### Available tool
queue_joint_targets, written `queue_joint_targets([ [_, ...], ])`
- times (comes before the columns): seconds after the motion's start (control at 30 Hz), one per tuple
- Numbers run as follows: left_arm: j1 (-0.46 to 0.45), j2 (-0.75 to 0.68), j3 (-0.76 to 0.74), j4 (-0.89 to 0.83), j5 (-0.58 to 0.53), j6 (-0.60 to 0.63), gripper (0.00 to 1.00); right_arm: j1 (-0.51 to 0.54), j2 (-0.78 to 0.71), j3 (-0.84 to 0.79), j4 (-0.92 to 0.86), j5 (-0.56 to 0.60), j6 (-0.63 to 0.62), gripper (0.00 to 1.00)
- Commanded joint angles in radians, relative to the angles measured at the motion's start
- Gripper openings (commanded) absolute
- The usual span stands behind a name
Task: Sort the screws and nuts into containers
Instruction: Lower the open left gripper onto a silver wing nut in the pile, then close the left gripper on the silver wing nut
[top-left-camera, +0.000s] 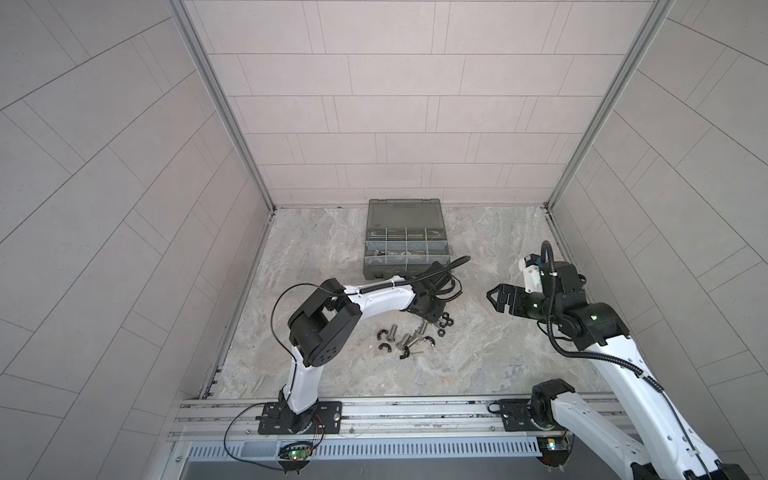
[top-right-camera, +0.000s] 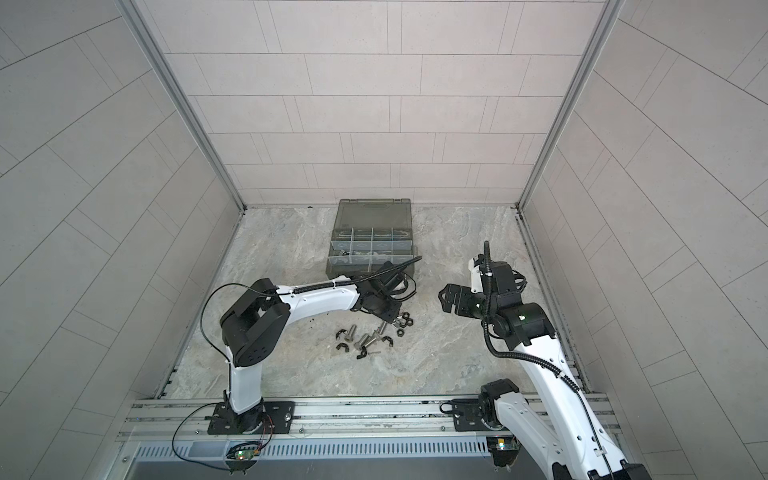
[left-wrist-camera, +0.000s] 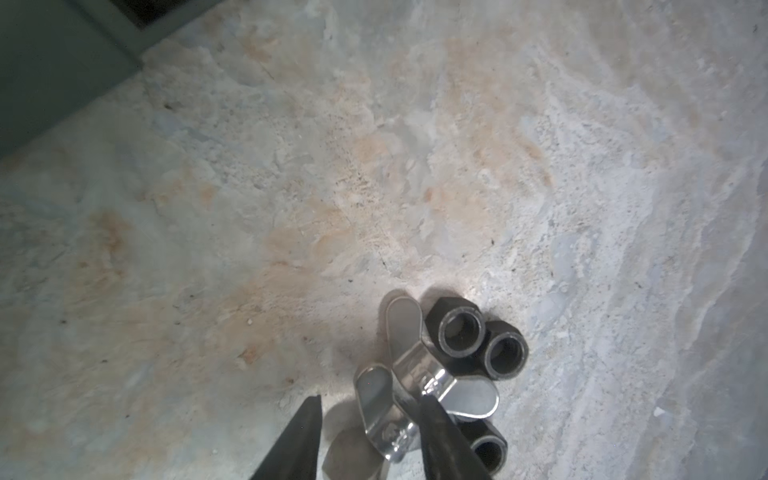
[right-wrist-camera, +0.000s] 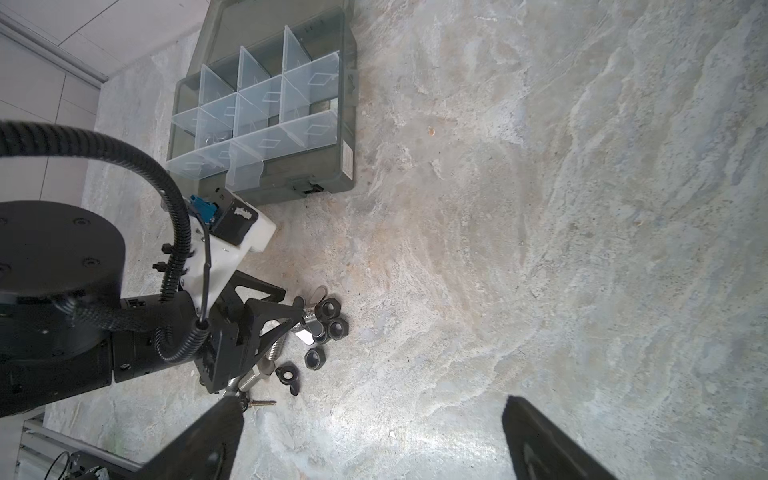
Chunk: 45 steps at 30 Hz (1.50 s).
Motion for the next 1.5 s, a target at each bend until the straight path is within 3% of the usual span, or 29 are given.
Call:
queue_joint_targets([
  [0.0, -0.011, 0.016, 0.026, -0.034, -0.02, -0.008, 0.44, -0.003, -0.019, 0.014, -0.028, -0.005, -0.008, 0.99],
  [0.23, -0.018, 0.021, 0.006, -0.039, -0.036, -0.02, 0.42, -0.003, -0.031, 0.019, -0.049, 0.001, -0.016, 0.99],
  [0.4, -0.02, 0.027, 0.002, -0.039, -0.036, -0.028, 0.33, -0.002, -0.035, 0.016, -0.053, -0.001, -0.017, 0.99],
  [0.67, -0.022, 0.022, -0.015, -0.057, -0.045, -0.028, 0.33, -0.003, -0.045, 0.014, -0.061, 0.0, -0.018, 0.99],
  [0.93, -0.022, -0.014, -0.04, -0.065, -0.067, -0.033, 0.41, -0.003, -0.045, 0.007, -0.056, 0.0, -0.014, 0.99],
  [1.47, -0.024, -0.051, -0.063, -0.093, -0.04, -0.034, 0.37, -0.003, -0.045, 0.01, -0.059, 0.003, -0.011, 0.99],
])
